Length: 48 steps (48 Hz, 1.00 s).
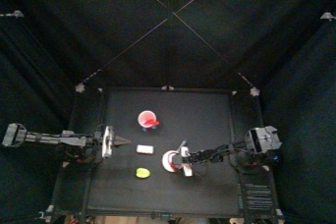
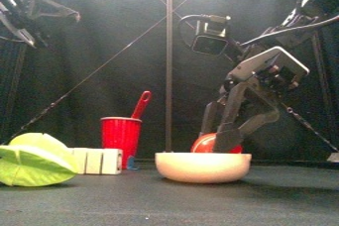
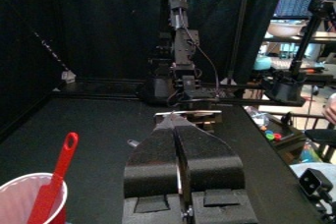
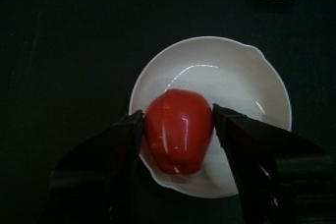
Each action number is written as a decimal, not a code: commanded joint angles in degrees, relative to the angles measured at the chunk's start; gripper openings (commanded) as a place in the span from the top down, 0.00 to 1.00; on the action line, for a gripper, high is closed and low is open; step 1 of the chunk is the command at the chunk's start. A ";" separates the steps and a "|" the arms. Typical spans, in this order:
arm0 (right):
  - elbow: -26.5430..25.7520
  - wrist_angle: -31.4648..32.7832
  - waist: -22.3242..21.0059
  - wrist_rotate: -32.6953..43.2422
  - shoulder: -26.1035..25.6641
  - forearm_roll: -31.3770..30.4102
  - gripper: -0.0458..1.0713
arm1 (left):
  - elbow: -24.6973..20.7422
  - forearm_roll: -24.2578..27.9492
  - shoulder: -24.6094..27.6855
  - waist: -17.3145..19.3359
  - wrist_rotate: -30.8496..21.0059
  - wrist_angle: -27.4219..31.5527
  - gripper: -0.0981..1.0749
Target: Grab apple
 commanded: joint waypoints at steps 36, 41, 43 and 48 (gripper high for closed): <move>2.46 -1.85 -1.23 -0.09 -8.70 -0.09 0.29 | -0.70 0.00 0.35 0.18 0.09 -0.26 0.93; 2.46 -2.02 -1.23 -0.09 -8.70 0.00 0.29 | -0.70 0.09 0.35 0.09 0.09 -0.35 0.93; 2.46 -2.29 -1.23 -0.09 -8.70 0.00 0.29 | -0.70 0.09 0.35 0.18 0.09 -0.26 0.93; 2.55 -2.55 -1.23 -0.09 -8.70 0.00 0.29 | -0.70 0.00 0.35 0.09 0.00 -0.26 0.93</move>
